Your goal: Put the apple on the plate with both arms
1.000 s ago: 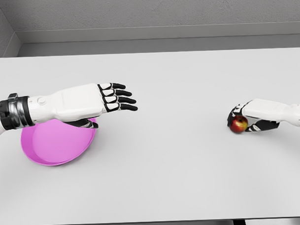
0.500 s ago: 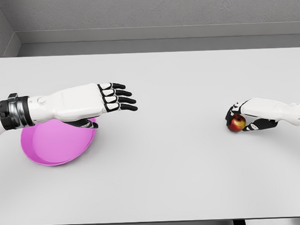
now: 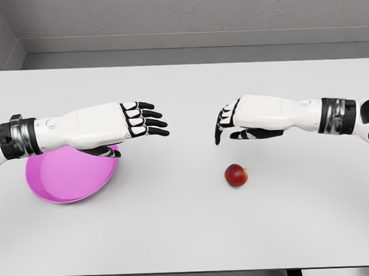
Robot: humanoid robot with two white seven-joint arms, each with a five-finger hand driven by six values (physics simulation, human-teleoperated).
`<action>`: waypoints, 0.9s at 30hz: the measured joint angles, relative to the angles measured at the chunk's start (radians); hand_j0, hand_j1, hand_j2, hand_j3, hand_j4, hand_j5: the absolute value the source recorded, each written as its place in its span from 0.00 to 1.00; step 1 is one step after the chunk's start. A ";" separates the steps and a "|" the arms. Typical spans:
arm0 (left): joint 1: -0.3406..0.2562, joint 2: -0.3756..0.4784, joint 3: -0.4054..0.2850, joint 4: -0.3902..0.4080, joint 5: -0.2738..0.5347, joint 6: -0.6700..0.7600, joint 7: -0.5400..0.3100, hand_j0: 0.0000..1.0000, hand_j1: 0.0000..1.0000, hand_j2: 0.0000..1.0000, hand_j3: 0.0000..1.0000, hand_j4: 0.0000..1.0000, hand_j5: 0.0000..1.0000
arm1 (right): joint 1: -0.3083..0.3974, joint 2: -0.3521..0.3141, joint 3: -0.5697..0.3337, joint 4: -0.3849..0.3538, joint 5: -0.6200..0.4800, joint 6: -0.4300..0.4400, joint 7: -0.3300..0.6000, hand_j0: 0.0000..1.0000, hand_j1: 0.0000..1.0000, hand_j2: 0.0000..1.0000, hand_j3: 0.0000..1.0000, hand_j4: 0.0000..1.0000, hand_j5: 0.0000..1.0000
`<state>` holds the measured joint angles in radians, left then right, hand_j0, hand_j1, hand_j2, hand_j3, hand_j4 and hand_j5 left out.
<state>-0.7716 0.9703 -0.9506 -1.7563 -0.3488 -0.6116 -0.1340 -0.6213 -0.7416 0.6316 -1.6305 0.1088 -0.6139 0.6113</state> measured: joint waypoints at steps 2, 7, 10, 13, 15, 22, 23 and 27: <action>0.000 0.000 0.000 0.000 0.000 0.000 0.000 1.00 1.00 1.00 1.00 1.00 1.00 | 0.014 0.012 -0.020 0.012 -0.005 0.000 0.000 0.87 0.87 0.87 0.87 0.87 0.87; 0.000 -0.004 -0.001 0.000 -0.002 0.000 -0.001 1.00 1.00 1.00 1.00 1.00 1.00 | 0.089 0.014 -0.168 0.065 0.000 -0.001 0.000 1.00 1.00 1.00 1.00 1.00 1.00; -0.031 -0.040 -0.023 0.002 -0.002 0.000 -0.003 1.00 1.00 1.00 1.00 1.00 1.00 | 0.132 0.015 -0.299 0.120 0.014 0.000 0.000 1.00 1.00 1.00 1.00 1.00 1.00; -0.051 -0.114 -0.065 0.003 -0.004 0.000 -0.006 1.00 1.00 1.00 1.00 1.00 1.00 | 0.169 0.013 -0.402 0.224 0.019 0.000 0.000 1.00 1.00 1.00 1.00 1.00 1.00; -0.054 -0.176 -0.090 0.003 -0.010 0.000 -0.029 1.00 1.00 1.00 1.00 1.00 1.00 | 0.198 -0.001 -0.445 0.292 0.022 0.000 0.000 1.00 1.00 1.00 1.00 1.00 1.00; -0.124 -0.344 -0.153 0.036 -0.017 0.000 -0.087 1.00 1.00 1.00 1.00 1.00 1.00 | 0.233 -0.023 -0.508 0.408 0.064 0.000 0.000 1.00 1.00 1.00 1.00 1.00 1.00; -0.124 -0.367 -0.161 0.053 -0.018 0.000 -0.092 1.00 1.00 1.00 1.00 1.00 1.00 | 0.233 -0.024 -0.511 0.411 0.069 0.000 0.000 1.00 1.00 1.00 1.00 1.00 1.00; -0.121 -0.416 -0.178 0.089 -0.020 0.022 -0.099 1.00 1.00 1.00 1.00 1.00 1.00 | 0.233 -0.023 -0.517 0.414 0.083 0.000 0.000 1.00 1.00 1.00 1.00 1.00 1.00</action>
<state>-0.8928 0.5547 -1.1287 -1.6673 -0.3684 -0.5897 -0.2325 -0.3881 -0.7642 0.1144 -1.2167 0.1914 -0.6137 0.6113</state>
